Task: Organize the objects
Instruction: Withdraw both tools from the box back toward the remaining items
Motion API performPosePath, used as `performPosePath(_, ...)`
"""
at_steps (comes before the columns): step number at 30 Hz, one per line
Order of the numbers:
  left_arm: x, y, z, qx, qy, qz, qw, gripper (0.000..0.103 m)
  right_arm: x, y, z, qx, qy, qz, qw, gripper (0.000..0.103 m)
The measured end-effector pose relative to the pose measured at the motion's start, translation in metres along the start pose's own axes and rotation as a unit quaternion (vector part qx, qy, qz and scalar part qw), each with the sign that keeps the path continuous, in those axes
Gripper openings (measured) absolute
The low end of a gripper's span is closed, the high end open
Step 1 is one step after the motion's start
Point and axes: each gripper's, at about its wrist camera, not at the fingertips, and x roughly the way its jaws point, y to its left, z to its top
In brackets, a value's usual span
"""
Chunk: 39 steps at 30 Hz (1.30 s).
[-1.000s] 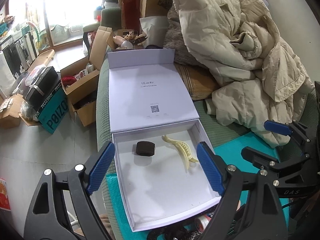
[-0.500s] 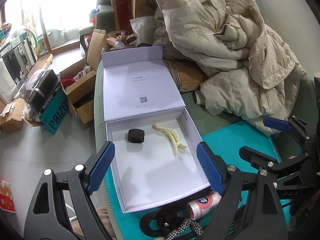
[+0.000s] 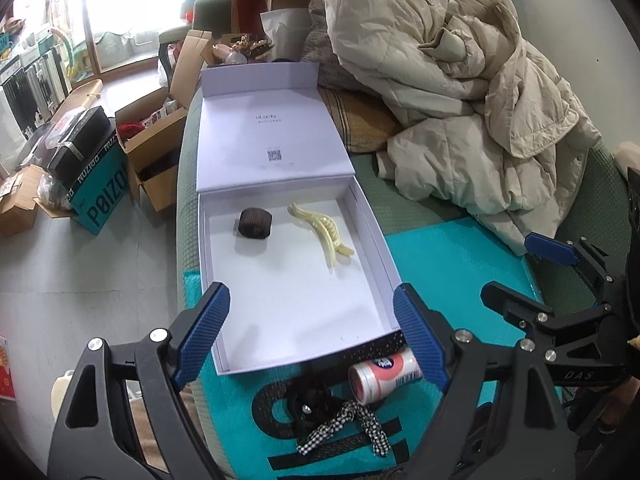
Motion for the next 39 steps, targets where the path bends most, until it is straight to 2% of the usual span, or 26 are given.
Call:
performPosePath(6,-0.002,0.0,-0.015,-0.007,0.005,-0.005,1.0,0.083,0.001,-0.002,-0.014,0.007,0.013,0.002,1.0,0.094)
performPosePath(9,-0.006,-0.002,-0.023,-0.008,-0.008,0.004,0.9999,0.083,0.003,-0.002,-0.02,0.012,0.02,0.007,1.0,0.094)
performPosePath(17,-0.006,-0.009,-0.044,0.007,0.002,0.004,1.0,0.083,0.006,-0.002,-0.038,0.023,0.035,0.014,0.999,0.094)
performPosePath(31,0.016,0.002,-0.082,-0.011,0.064,0.003,0.9978,0.083,0.018,-0.01,-0.073,0.041,0.073,0.015,0.996,0.094)
performPosePath(39,0.033,0.0,-0.105,-0.002,0.106,0.005,0.9943,0.083,0.033,-0.006,-0.09,0.039,0.105,0.021,0.994,0.094)
